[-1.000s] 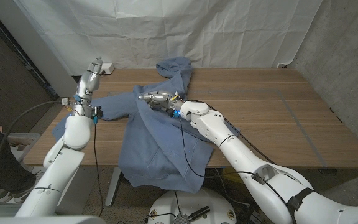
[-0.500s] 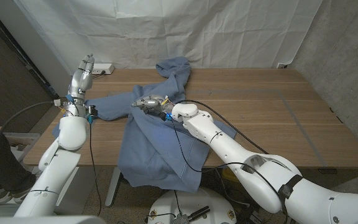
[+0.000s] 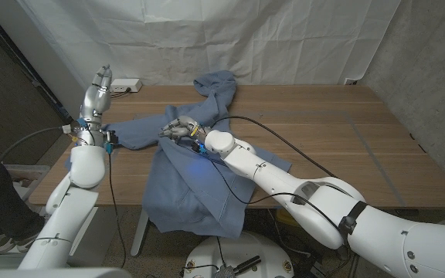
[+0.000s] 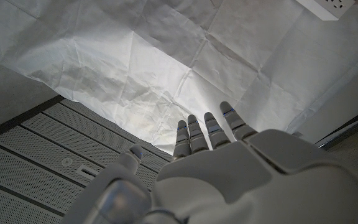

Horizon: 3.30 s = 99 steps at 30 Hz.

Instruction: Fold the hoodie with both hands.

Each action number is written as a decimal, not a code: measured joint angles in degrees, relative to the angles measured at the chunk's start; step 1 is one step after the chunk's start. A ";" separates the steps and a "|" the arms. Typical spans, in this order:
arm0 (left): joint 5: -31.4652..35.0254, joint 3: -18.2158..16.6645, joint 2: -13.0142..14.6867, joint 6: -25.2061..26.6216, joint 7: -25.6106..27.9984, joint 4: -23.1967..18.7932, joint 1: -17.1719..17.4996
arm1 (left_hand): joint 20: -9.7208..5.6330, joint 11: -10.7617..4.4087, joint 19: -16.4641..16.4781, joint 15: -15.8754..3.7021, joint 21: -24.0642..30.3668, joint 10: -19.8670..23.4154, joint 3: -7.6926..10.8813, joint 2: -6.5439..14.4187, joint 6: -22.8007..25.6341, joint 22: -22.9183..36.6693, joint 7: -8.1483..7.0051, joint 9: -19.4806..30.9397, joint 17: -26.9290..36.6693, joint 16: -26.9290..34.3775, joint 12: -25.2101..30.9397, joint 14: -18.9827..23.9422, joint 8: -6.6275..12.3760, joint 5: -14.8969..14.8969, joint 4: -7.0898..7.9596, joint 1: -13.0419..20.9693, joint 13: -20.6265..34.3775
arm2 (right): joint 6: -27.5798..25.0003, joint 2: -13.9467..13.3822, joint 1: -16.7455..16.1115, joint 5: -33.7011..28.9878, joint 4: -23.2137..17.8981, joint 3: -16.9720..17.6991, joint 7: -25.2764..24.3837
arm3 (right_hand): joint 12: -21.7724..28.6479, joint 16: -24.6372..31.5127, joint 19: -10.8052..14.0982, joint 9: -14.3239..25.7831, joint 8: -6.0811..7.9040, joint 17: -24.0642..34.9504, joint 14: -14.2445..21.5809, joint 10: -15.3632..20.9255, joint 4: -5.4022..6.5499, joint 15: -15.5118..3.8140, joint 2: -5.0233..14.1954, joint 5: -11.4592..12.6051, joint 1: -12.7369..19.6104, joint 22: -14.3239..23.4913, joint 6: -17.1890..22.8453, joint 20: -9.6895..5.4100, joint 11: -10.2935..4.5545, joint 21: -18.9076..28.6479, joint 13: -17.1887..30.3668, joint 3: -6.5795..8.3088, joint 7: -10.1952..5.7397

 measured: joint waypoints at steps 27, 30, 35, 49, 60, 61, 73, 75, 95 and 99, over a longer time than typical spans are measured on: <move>0.24 0.98 0.43 -1.03 -0.68 3.24 -2.46 | -0.21 0.00 -0.22 -0.31 -0.44 0.00 0.00 0.00 0.00 -0.27 0.00 0.00 0.00 0.01 0.00 0.31 0.00 0.00 0.00 0.00 0.00 | 6.20 -0.12 10.04 -24.18 14.46 -18.21 -21.95 | -12.93 -15.67 -15.08 -6.56 -6.19 -13.87 -14.45 -14.35 8.70 5.98 -1.99 0.17 -22.01 -1.07 -10.28 7.91 3.71 -7.39 -10.02 -5.78 0.96; 0.24 1.34 0.64 -0.91 -0.82 3.68 -2.86 | -0.21 0.00 -0.22 -0.31 -0.44 0.00 0.00 0.00 0.00 -0.27 0.00 0.00 0.00 0.01 0.00 0.31 0.00 0.00 0.00 0.00 0.00 | 4.36 -1.20 9.86 -23.97 12.77 -18.19 -18.86 | -15.30 -18.37 -18.20 -7.62 -6.18 -15.95 -18.52 -18.41 10.83 7.87 -2.86 0.17 -27.55 -1.07 -13.97 9.80 4.68 -9.99 -11.17 -7.61 1.08; 0.24 2.07 1.02 -0.91 -0.82 4.36 -3.61 | -0.21 0.00 -0.22 -0.31 -0.44 0.00 0.00 0.00 0.00 -0.26 0.00 0.00 0.01 0.01 0.00 0.31 0.00 0.00 0.00 0.00 0.00 | 1.47 -1.20 9.86 -22.09 12.77 -18.19 -13.79 | -19.10 -22.26 -22.23 -8.91 -6.18 -18.67 -24.83 -25.04 13.48 10.93 -4.30 0.43 -34.95 -1.07 -19.82 13.24 5.95 -14.10 -12.60 -10.27 1.20; -0.69 4.89 2.35 1.78 -3.58 6.41 -6.29 | 0.11 0.00 -0.54 -0.31 -0.88 0.00 0.00 0.00 0.00 -0.26 0.00 0.00 0.01 -0.24 0.00 0.31 0.00 0.00 0.00 0.00 0.00 | -6.07 -16.18 3.60 -18.31 -18.40 -11.53 -10.27 | -19.97 -22.67 -22.69 -9.54 -6.19 -20.14 -25.66 -26.05 12.24 11.50 -3.32 0.87 -33.91 -1.06 -21.48 14.16 6.52 -15.70 -13.36 -9.03 1.55; -1.49 7.72 3.50 3.31 -5.64 7.73 -8.84 | 0.11 0.00 -0.54 -0.31 -0.88 0.00 0.00 0.00 0.00 -0.25 0.00 0.00 0.01 -0.23 -0.16 0.31 0.00 0.00 0.00 0.00 0.00 | -12.97 -23.25 0.54 -19.02 -29.67 -9.69 -11.15 | -20.47 -23.98 -23.75 -10.05 -5.90 -20.94 -27.49 -26.95 10.88 10.79 -3.11 0.87 -32.79 -1.06 -23.18 13.41 5.43 -17.50 -13.38 -8.33 1.14; -1.49 7.88 3.56 3.31 -5.64 7.79 -9.00 | 0.11 0.00 -0.54 -0.31 -0.88 0.00 0.00 0.00 0.00 -0.25 0.00 0.00 0.01 -0.24 -0.15 0.31 0.00 0.00 0.00 0.00 0.00 | -14.12 -23.25 0.54 -19.10 -29.67 -9.69 -10.83 | -20.70 -24.29 -24.37 -10.07 -5.99 -20.94 -28.32 -27.64 10.78 10.84 -3.11 0.87 -32.79 -1.06 -23.89 13.39 5.38 -17.92 -13.32 -8.23 1.23; -2.01 10.83 4.23 4.27 -7.36 8.69 -11.47 | 0.11 0.00 -0.54 -0.31 -0.88 0.00 0.00 0.00 0.00 -0.24 0.00 0.00 0.01 -0.23 -0.15 0.31 0.00 0.00 0.00 0.00 0.00 | -24.27 -33.73 -5.67 -20.29 -46.05 -7.23 -9.86 | -21.57 -25.18 -26.39 -10.34 -6.18 -20.77 -31.60 -30.28 9.63 10.48 -3.11 0.87 -32.79 -1.05 -27.32 13.51 4.94 -19.87 -12.96 -8.35 1.24; -2.06 11.44 4.33 4.31 -7.56 8.80 -11.95 | 0.11 0.00 -0.54 -0.31 -0.88 0.00 0.00 0.00 0.00 -0.24 0.00 0.00 0.01 -0.23 -0.15 0.31 0.00 0.00 0.00 0.00 0.00 | -26.65 -35.38 -7.04 -20.53 -48.83 -6.68 -9.86 | -21.57 -25.18 -26.39 -10.33 -6.18 -20.77 -31.60 -30.28 9.63 10.48 -3.11 0.87 -32.79 -1.05 -27.32 13.51 4.94 -19.87 -12.97 -8.35 1.24; -2.27 14.88 4.93 3.95 -8.86 10.30 -15.14 | 0.10 0.00 -0.53 -0.31 -0.88 0.00 0.00 0.00 0.31 -0.24 -0.32 0.00 0.01 -0.23 -0.14 0.31 0.00 0.00 0.00 0.00 0.00 | -44.80 -45.11 -15.91 -24.72 -64.81 -4.14 -10.93 | -21.12 -24.90 -26.48 -10.33 -5.90 -19.97 -31.79 -29.82 8.92 10.05 -3.33 0.87 -32.56 -0.90 -27.62 12.98 5.40 -21.19 -12.42 -8.58 1.54; -2.58 15.38 5.06 3.58 -9.30 10.93 -15.91 | 0.10 0.00 -0.53 -0.31 -0.88 0.00 0.00 0.00 0.31 -0.24 -0.32 0.00 0.01 -0.23 -0.12 0.31 0.00 0.00 0.00 0.00 0.00 | -48.37 -46.50 -17.72 -25.08 -67.58 -3.62 -10.93 | -21.12 -24.90 -26.71 -10.32 -5.90 -19.97 -32.58 -30.29 8.92 10.24 -3.33 0.87 -32.57 -0.90 -27.75 12.79 5.45 -21.75 -12.42 -8.58 1.64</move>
